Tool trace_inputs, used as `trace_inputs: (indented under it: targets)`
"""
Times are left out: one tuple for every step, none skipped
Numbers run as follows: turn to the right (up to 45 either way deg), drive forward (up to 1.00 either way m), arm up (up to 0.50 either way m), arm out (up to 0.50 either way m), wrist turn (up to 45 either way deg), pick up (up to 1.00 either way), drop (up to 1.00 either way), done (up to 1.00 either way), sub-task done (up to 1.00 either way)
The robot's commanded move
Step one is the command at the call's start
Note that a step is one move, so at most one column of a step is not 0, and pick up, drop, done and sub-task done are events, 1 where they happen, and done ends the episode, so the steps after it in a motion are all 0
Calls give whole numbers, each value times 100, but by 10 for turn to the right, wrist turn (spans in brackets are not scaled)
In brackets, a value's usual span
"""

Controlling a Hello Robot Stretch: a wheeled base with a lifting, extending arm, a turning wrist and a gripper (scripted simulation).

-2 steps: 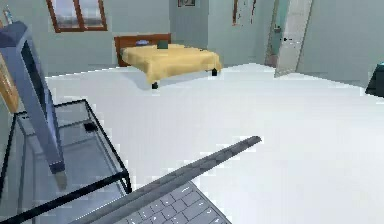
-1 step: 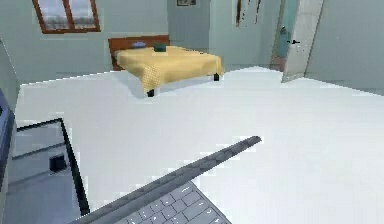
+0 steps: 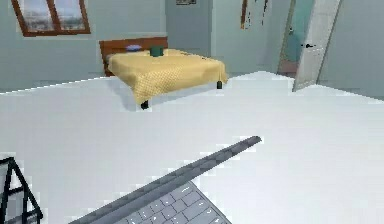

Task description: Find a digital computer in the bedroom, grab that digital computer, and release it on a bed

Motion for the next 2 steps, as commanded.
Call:
trace_inputs:
  targets:
    - [-240, 0, 0, 0, 0, 0, 0, 0, 0]
    - [0, 100, 0, 0, 0, 0, 0, 0, 0]
